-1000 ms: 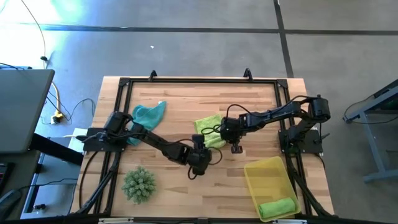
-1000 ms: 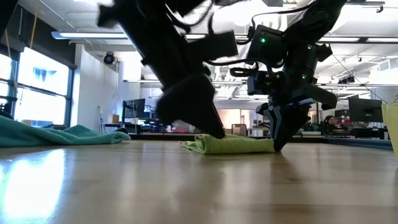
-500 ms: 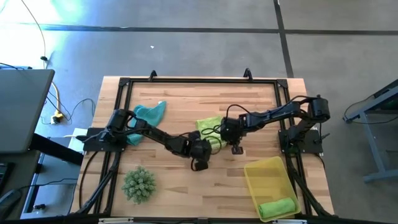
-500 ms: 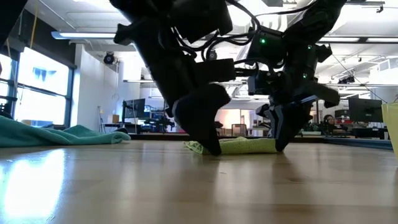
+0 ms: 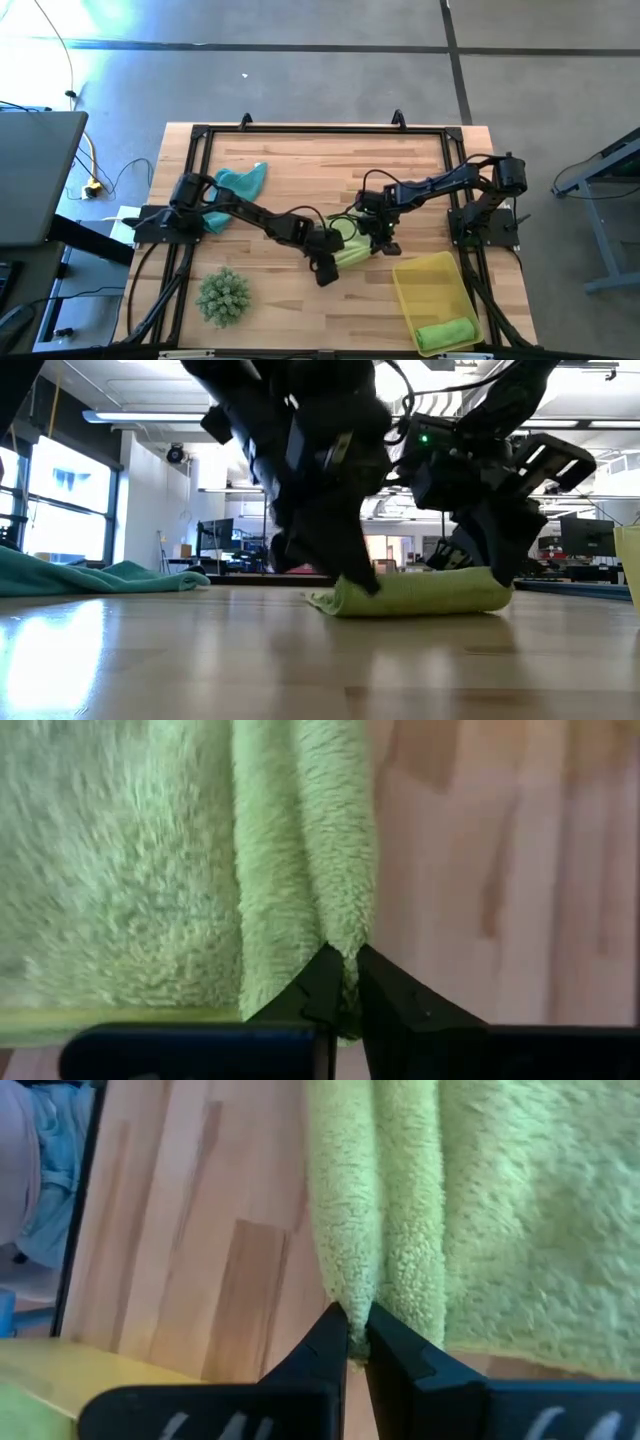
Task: Roll microfiber towels into tight, uniform cylinder then place into a basket
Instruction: Roll the light green microfiber cloth
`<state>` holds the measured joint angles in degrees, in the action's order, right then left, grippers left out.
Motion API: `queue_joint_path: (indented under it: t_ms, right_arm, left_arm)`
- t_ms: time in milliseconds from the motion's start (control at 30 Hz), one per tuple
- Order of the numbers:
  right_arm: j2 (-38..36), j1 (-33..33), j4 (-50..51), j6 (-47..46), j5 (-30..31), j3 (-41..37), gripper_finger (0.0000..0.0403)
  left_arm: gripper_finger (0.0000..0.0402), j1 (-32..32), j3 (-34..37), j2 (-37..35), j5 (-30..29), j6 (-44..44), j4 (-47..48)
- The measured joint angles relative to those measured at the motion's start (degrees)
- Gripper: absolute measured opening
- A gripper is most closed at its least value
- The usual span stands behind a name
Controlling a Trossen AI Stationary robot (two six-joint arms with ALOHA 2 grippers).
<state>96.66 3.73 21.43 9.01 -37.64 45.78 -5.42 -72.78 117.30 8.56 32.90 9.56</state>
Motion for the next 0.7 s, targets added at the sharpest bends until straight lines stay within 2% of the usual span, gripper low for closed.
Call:
queue_joint_path:
  t_ms: [267, 367, 500, 600, 700]
  right_arm:
    - [-0.1, 0.03, 0.14, -1.8, 0.84, 0.04, 0.0011]
    - [-0.11, 0.02, 0.17, -3.05, 2.31, 0.09, 0.0011]
    - [-0.14, 0.04, 1.08, -2.69, 1.32, 0.11, 0.0011]
    - [-0.2, 0.02, 1.13, -1.85, -2.08, 0.13, 0.0011]
    - [-0.22, 0.04, 1.06, 0.09, -6.74, 0.17, 0.0011]
  left_arm:
    - [0.0006, 2.99, 0.0, -0.84, -3.84, 5.25, 2.51]
    - [0.0007, 3.93, 0.0, -0.84, -3.55, 6.12, 3.03]
    - [0.0007, 4.47, -0.02, -0.86, 3.46, 6.58, 1.17]
    - [0.0007, 4.67, -0.05, -0.97, 9.52, 7.68, -0.48]
    - [0.0007, 4.54, -0.11, -1.01, 11.83, 8.86, -0.61]
